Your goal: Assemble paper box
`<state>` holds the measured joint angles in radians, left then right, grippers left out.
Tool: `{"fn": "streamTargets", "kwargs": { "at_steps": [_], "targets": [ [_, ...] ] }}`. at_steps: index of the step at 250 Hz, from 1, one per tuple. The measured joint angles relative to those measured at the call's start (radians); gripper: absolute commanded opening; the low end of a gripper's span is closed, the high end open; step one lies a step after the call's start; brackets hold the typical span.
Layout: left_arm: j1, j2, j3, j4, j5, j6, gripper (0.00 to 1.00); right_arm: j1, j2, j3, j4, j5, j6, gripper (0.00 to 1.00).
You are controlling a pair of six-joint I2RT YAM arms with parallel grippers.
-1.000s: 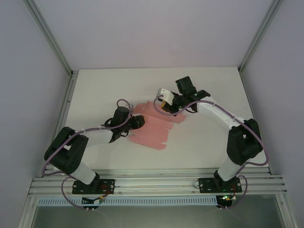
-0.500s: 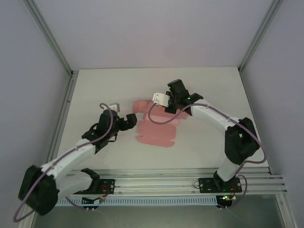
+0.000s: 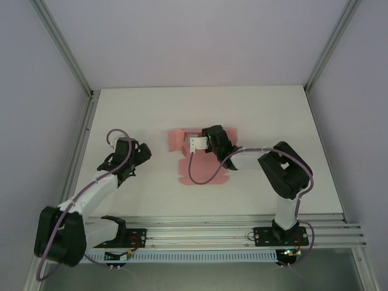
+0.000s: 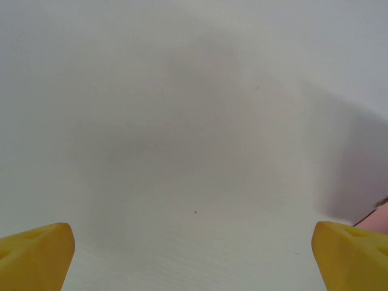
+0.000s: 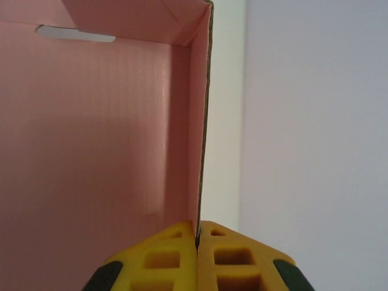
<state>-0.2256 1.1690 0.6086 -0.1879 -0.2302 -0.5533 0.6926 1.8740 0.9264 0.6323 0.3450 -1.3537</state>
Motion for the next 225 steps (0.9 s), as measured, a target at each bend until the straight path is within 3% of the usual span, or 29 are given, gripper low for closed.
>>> {"fn": "streamTargets", "kwargs": {
  "at_steps": [43,105,168,225],
  "targets": [
    [0.026,0.198,0.092,0.076,0.049,0.001,1.00,0.016,0.071,-0.029,0.248,0.014,-0.073,0.00],
    [0.053,0.447,0.283,0.175,0.102,0.035,0.94,0.019,0.021,-0.071,0.252,-0.039,-0.057,0.00],
    [0.059,0.510,0.351,0.213,0.153,0.055,0.83,0.057,0.056,-0.143,0.426,-0.038,-0.142,0.00],
    [0.059,0.482,0.256,0.256,0.250,0.099,0.74,0.103,0.081,-0.206,0.550,0.026,-0.156,0.00]
  ]
}}
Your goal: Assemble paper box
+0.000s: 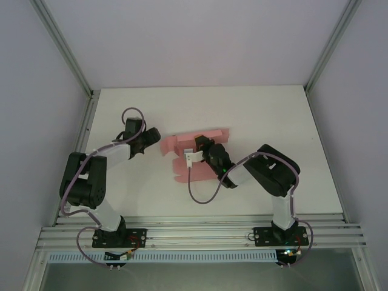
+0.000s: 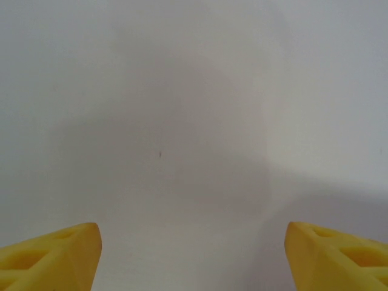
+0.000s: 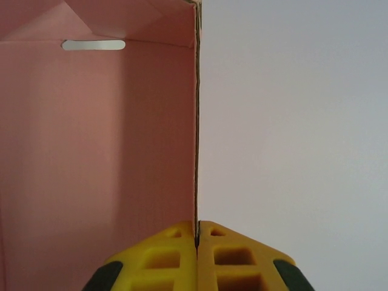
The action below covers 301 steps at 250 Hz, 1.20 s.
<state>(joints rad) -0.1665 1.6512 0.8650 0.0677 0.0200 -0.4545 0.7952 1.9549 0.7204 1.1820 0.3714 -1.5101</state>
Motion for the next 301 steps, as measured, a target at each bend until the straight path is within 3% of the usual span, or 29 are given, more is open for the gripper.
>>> {"fn": "streamTargets", "kwargs": {
  "at_steps": [39,97,129,168,213,301],
  "targets": [
    [0.000,-0.008,-0.029,0.005,0.087,0.032,0.62,0.005,-0.016,-0.029,0.015,0.015,0.009,0.00],
    [-0.014,-0.002,-0.055,0.135,0.311,0.093,0.58,0.005,-0.016,-0.030,0.018,0.028,0.022,0.00],
    [-0.054,-0.002,-0.083,0.156,0.386,0.149,0.50,0.005,-0.023,-0.030,0.004,0.037,0.045,0.00],
    [-0.132,-0.002,-0.100,0.171,0.425,0.198,0.46,0.005,-0.050,-0.030,-0.048,0.040,0.080,0.00],
    [-0.151,-0.001,-0.134,0.238,0.451,0.211,0.47,0.005,-0.069,-0.030,-0.087,0.046,0.093,0.00],
    [-0.222,0.061,-0.142,0.412,0.372,0.234,0.43,-0.008,-0.088,-0.027,-0.130,0.090,0.119,0.00]
  ]
}}
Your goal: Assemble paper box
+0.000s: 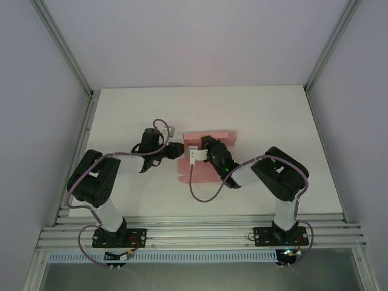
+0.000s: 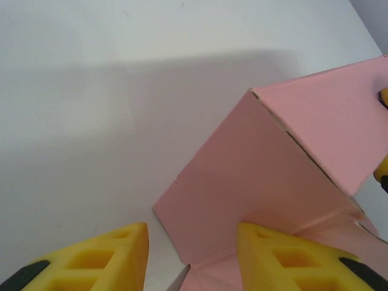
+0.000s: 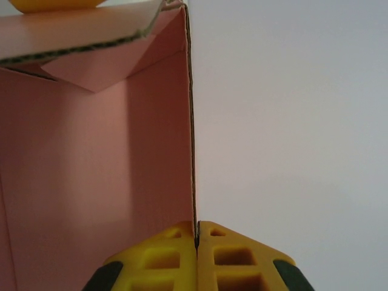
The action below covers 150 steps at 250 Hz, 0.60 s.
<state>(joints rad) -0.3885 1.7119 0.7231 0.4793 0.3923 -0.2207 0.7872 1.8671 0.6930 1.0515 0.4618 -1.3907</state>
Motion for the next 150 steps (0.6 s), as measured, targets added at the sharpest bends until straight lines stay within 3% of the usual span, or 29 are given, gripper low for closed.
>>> {"fn": "streamTargets", "kwargs": {
  "at_steps": [150],
  "targets": [
    [-0.063,-0.034,-0.127,0.027,-0.063,0.059,0.41,0.006,-0.008,-0.006,-0.014,0.005,-0.002,0.00]
  ]
}}
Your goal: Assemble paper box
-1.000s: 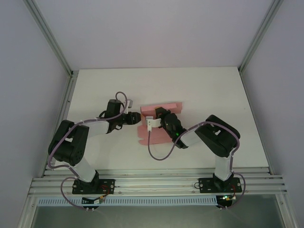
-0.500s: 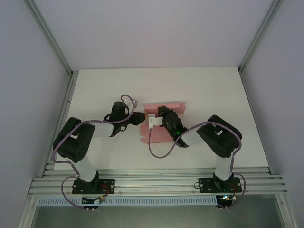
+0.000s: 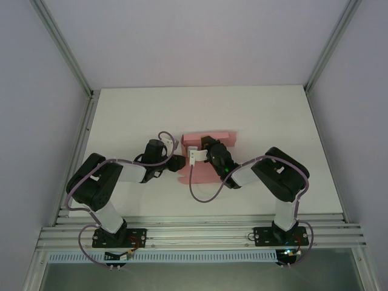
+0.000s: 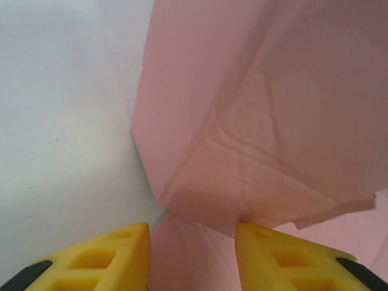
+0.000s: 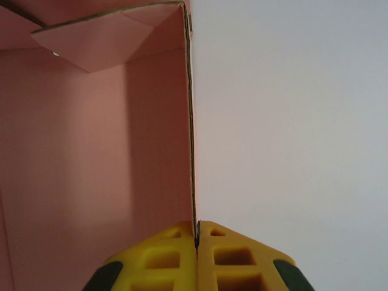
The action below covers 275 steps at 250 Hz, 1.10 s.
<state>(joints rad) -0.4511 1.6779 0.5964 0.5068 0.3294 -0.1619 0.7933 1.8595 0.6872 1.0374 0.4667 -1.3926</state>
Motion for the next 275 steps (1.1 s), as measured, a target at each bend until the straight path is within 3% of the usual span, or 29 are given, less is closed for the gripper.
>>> {"fn": "streamTargets", "kwargs": {
  "at_steps": [73,122,158,225,275],
  "targets": [
    [0.000,-0.035,0.032,-0.010,-0.089,0.062,0.46,0.005,-0.013,-0.010,-0.010,-0.003,-0.002,0.00],
    [0.000,-0.030,0.069,-0.019,-0.073,0.080,0.46,0.006,-0.018,-0.010,-0.019,-0.002,0.001,0.00],
    [-0.008,-0.003,0.081,-0.006,-0.069,0.078,0.55,0.011,-0.018,-0.010,-0.021,0.010,0.002,0.00],
    [-0.082,0.022,0.068,0.076,-0.221,0.068,0.45,0.029,-0.050,-0.018,-0.066,0.031,0.032,0.00],
    [-0.085,0.094,0.061,0.196,-0.280,0.046,0.39,0.039,-0.079,-0.018,-0.126,0.029,0.069,0.00]
  ]
}}
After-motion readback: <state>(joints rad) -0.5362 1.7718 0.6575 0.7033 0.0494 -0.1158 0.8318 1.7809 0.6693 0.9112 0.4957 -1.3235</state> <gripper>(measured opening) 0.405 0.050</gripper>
